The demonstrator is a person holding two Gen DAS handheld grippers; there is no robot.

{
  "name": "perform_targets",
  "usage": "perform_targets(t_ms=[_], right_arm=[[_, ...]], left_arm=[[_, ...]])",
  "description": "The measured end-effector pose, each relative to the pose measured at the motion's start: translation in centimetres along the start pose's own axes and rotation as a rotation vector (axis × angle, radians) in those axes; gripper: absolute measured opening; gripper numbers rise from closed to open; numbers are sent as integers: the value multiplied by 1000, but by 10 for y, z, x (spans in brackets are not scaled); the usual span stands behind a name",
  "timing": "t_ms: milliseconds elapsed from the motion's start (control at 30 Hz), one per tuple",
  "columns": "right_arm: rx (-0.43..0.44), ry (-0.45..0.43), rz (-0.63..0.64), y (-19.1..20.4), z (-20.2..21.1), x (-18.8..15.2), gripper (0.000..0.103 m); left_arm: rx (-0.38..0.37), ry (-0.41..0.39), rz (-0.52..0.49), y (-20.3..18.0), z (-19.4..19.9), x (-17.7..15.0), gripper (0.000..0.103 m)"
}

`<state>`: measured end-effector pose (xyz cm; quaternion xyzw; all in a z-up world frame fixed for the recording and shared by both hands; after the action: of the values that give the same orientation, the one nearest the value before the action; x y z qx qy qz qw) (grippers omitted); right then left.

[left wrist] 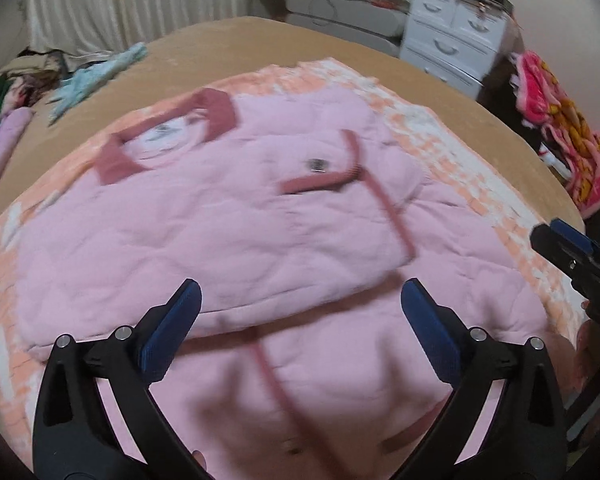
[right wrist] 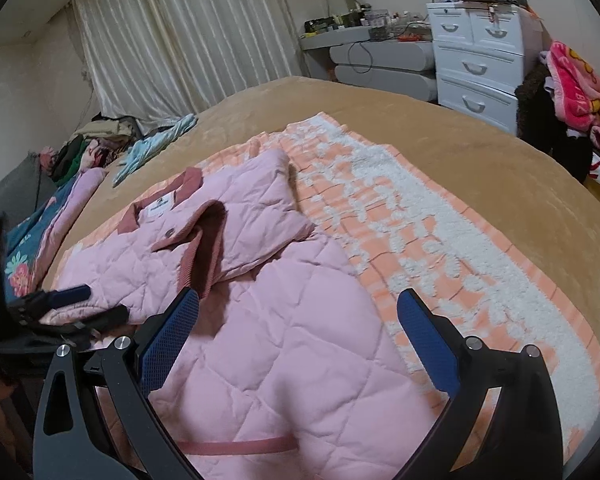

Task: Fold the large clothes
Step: 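Grasp the ribbed cuff with the right tool and lay it on the jacket front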

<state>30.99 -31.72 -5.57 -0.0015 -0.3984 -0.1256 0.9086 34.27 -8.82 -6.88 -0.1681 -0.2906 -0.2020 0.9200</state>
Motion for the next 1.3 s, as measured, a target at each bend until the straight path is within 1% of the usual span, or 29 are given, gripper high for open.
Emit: perform_targets(t_ms=[100, 133, 200, 300, 367, 433, 533, 633, 667, 700, 733, 767, 800, 833, 867, 933, 1000, 1067, 1133, 1200, 1300], right_arm=[[11, 10, 33, 16, -3, 0, 99], [24, 17, 38, 23, -5, 0, 99], [79, 40, 39, 38, -8, 2, 99], [137, 100, 27, 60, -21, 3, 99], [177, 147, 8, 73, -32, 4, 99], [210, 194, -26, 84, -46, 5, 99], [197, 258, -57, 96, -66, 3, 99], [175, 315, -55, 105, -88, -5, 98], [185, 327, -54, 109, -94, -8, 95], [204, 329, -51, 113, -96, -9, 71], [232, 326, -44, 117, -96, -9, 48], [245, 300, -16, 123, -93, -7, 42], [255, 265, 10, 128, -87, -3, 27], [264, 208, 53, 135, -78, 4, 22], [260, 145, 93, 141, -67, 14, 21], [272, 61, 142, 150, -53, 32, 19], [271, -19, 206, 159, -40, 55, 19], [244, -73, 269, 165, -35, 73, 19], [210, -98, 312, 166, -41, 84, 19], [167, -100, 344, 167, -51, 87, 19], [116, -56, 359, 163, -71, 80, 19]], left_arm=[[64, -28, 44, 33, 17, 0, 94], [70, -32, 66, 42, 21, 0, 94], [89, -48, 133, 64, 29, -2, 94], [98, -76, 208, 92, 39, -5, 94], [106, -85, 241, 106, 45, -8, 94], [119, -98, 253, 118, 50, -10, 94], [140, -109, 257, 132, 57, -15, 94], [149, -119, 273, 146, 62, -19, 94], [151, -123, 278, 150, 63, -20, 94], [152, -125, 282, 153, 65, -22, 94], [152, -129, 288, 157, 65, -23, 94], [153, -133, 298, 161, 66, -24, 94], [152, -134, 307, 165, 66, -24, 94], [147, -136, 326, 170, 66, -25, 94], [144, -138, 339, 173, 66, -26, 94], [132, -146, 360, 179, 66, -27, 94], [143, -148, 365, 183, 65, -27, 94], [150, -151, 374, 186, 62, -24, 94], [146, -166, 384, 188, 61, -21, 94], [169, -185, 385, 189, 59, -17, 94], [178, -179, 376, 189, 51, -14, 94]])
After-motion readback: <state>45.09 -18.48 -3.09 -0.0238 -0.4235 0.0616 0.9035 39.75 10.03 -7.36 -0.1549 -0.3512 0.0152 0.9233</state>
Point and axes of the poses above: each gripper's, at about its wrist camera, not at the fingertips, and z roughly against the way its jaws point, y to its left, x to its top, the point moved 5 cm from there along -z, roughly the way its jaws point, and after that the axes turned 12 degrees about -x, right-handed, at the moved point
